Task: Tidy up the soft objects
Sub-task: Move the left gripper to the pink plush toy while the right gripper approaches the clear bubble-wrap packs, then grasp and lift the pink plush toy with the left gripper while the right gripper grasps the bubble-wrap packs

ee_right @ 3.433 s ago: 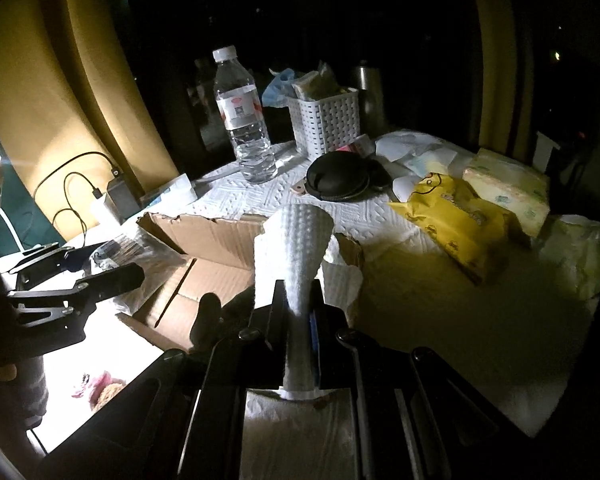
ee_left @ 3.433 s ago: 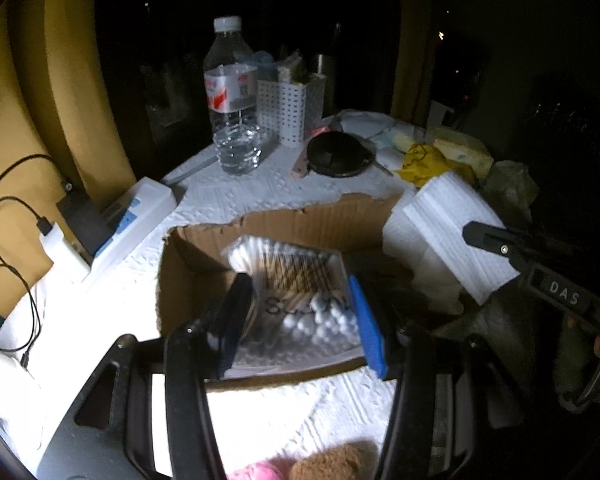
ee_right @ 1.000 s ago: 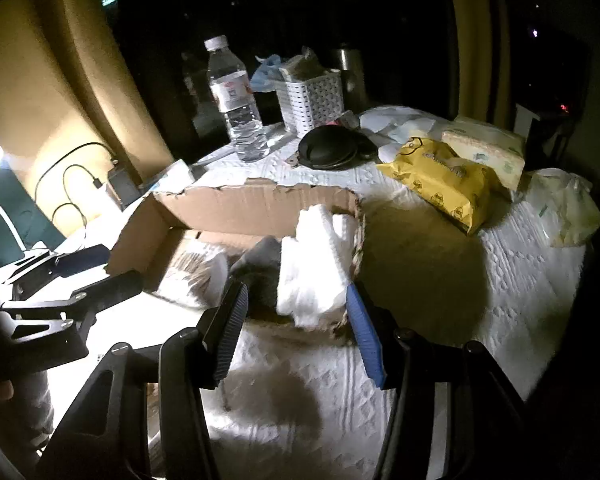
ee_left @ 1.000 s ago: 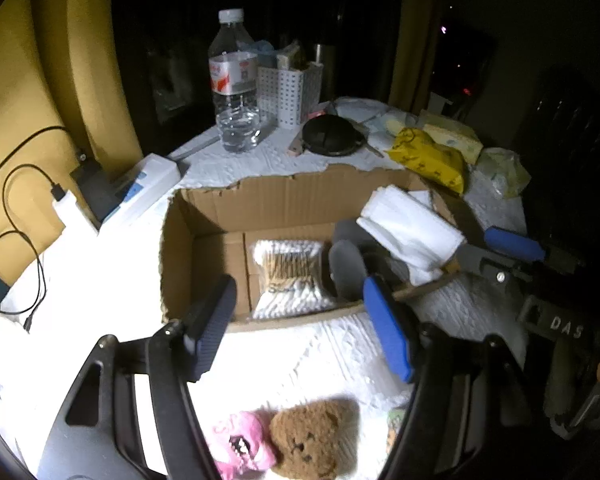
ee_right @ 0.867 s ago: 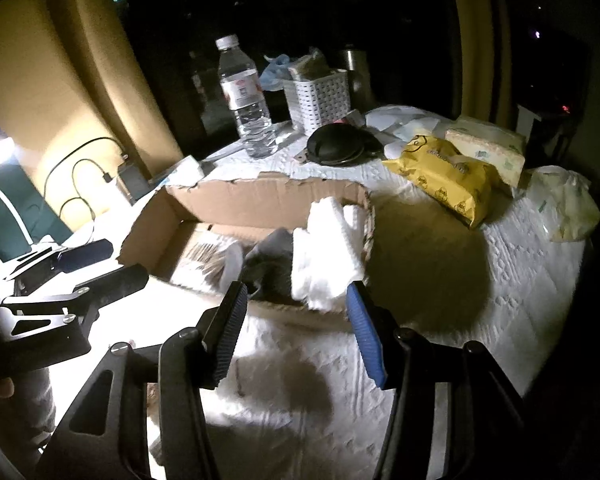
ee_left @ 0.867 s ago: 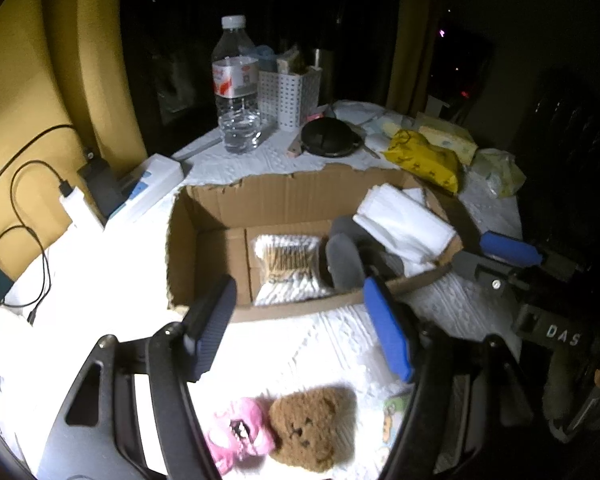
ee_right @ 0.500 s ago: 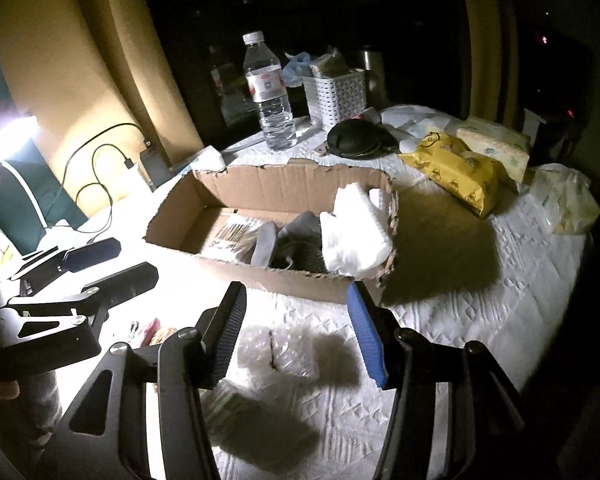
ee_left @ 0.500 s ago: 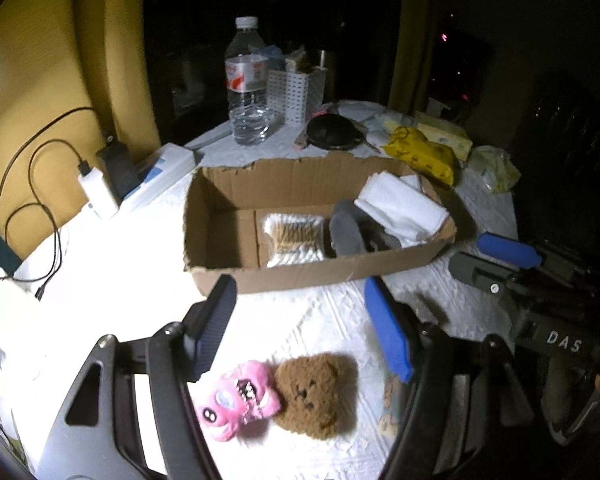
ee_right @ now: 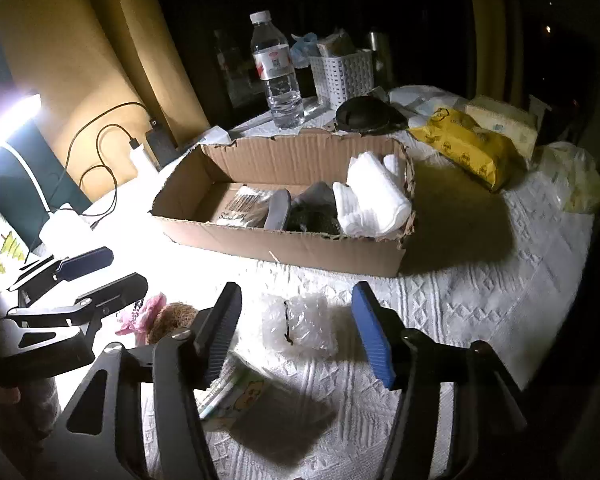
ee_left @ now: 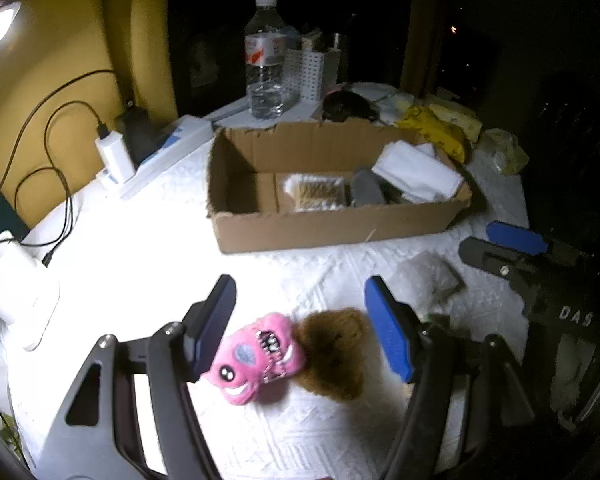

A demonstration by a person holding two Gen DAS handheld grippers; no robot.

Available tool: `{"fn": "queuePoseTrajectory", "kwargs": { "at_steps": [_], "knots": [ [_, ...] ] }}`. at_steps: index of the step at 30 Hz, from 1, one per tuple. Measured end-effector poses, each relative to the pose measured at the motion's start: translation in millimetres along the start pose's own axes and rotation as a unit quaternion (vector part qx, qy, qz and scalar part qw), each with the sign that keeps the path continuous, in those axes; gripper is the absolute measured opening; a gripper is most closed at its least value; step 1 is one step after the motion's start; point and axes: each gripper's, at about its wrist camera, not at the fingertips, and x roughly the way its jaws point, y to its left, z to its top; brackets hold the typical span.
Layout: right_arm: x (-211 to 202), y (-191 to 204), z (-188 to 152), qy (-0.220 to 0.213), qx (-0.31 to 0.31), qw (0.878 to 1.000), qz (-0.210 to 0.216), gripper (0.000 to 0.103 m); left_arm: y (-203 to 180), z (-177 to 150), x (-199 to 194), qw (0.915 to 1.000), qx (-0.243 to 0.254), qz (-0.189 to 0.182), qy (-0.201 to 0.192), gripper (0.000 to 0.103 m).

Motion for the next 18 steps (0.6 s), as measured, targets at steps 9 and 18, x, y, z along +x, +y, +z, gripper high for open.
{"fn": "queuePoseTrajectory", "kwargs": {
  "at_steps": [9, 18],
  "knots": [
    [14.0, 1.8, -7.8, 0.016, 0.000, 1.000, 0.005, 0.064, 26.1, -17.5, 7.4, 0.9993, -0.030, 0.017, 0.012, 0.076],
    [38.8, 0.6, -15.0, 0.044, 0.000, 0.999, 0.009, 0.065, 36.1, -34.6, 24.7, 0.9982, -0.033, 0.023, 0.044, 0.077]
  ]
}}
